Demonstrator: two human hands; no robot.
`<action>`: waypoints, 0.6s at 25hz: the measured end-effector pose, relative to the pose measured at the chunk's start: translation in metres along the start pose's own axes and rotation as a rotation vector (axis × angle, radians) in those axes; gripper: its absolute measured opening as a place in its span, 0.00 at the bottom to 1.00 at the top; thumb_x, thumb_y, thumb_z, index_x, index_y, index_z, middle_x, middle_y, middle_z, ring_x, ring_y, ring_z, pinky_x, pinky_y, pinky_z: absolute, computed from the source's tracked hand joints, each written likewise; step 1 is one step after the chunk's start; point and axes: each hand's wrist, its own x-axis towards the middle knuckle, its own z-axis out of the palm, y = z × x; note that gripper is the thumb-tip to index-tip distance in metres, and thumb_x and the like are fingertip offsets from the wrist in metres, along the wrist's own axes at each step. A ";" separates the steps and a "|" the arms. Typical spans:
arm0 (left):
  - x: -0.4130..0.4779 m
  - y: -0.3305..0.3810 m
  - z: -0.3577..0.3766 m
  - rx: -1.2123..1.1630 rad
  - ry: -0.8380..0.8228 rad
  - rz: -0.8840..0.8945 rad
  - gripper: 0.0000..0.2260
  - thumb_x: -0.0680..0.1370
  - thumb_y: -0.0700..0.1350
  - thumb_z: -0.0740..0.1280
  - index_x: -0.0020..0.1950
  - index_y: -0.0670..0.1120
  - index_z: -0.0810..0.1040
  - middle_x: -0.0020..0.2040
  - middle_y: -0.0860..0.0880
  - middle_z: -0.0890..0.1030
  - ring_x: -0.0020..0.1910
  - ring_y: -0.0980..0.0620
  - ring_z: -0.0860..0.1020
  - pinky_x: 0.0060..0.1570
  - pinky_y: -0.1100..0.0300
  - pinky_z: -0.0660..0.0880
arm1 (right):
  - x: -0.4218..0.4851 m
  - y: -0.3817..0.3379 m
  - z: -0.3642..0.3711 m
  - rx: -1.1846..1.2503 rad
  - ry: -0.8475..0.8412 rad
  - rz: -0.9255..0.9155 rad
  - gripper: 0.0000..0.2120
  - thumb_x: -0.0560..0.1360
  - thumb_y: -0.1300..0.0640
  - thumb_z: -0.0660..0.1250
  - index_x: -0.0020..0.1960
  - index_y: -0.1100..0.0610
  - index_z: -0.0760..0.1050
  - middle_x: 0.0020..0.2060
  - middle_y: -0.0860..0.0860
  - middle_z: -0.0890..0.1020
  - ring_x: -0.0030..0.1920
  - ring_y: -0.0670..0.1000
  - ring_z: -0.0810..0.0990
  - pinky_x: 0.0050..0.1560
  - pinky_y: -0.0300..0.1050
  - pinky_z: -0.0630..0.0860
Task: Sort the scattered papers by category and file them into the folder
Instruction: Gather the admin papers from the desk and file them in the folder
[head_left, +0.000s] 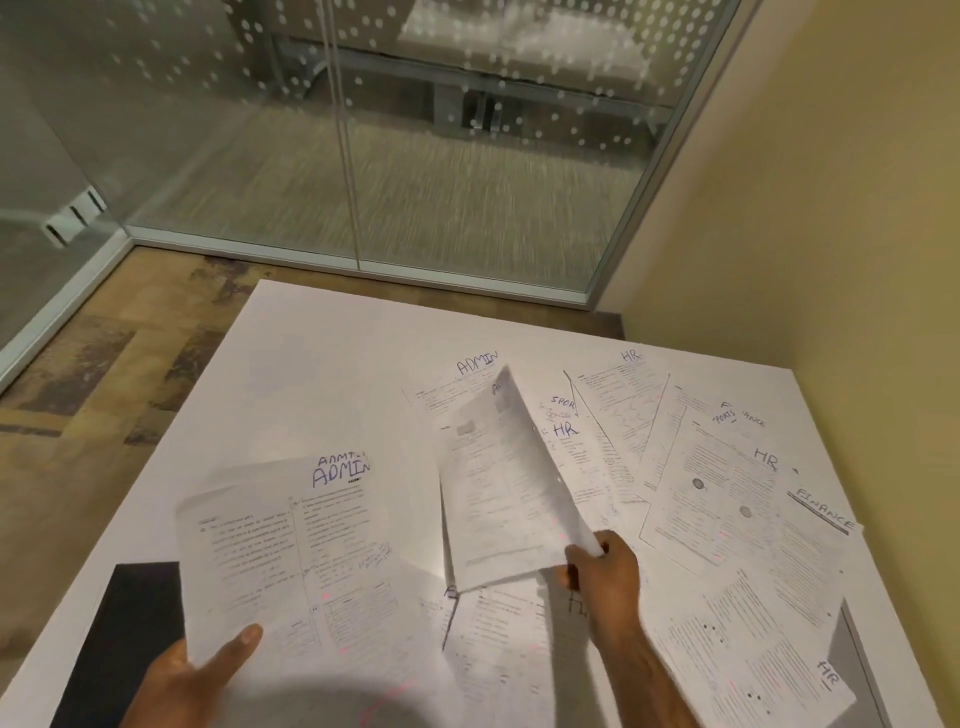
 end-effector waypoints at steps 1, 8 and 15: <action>-0.003 0.001 0.007 -0.002 -0.020 -0.025 0.17 0.77 0.33 0.71 0.66 0.33 0.77 0.60 0.38 0.80 0.63 0.37 0.76 0.66 0.47 0.67 | -0.010 0.009 -0.026 0.080 0.029 0.061 0.03 0.74 0.70 0.69 0.46 0.68 0.76 0.28 0.58 0.80 0.26 0.52 0.79 0.32 0.47 0.78; -0.022 0.011 0.063 -0.076 -0.164 0.005 0.11 0.79 0.38 0.69 0.61 0.45 0.81 0.57 0.43 0.86 0.53 0.41 0.86 0.52 0.47 0.82 | -0.077 0.017 -0.131 0.447 0.079 0.246 0.07 0.75 0.73 0.69 0.52 0.72 0.74 0.24 0.61 0.79 0.26 0.57 0.78 0.25 0.40 0.80; -0.065 0.030 0.146 0.000 -0.316 0.041 0.08 0.81 0.52 0.66 0.58 0.54 0.81 0.51 0.55 0.88 0.48 0.54 0.87 0.42 0.60 0.82 | -0.127 0.014 -0.152 0.407 0.004 0.158 0.04 0.76 0.71 0.70 0.50 0.69 0.76 0.29 0.61 0.81 0.30 0.58 0.79 0.32 0.45 0.83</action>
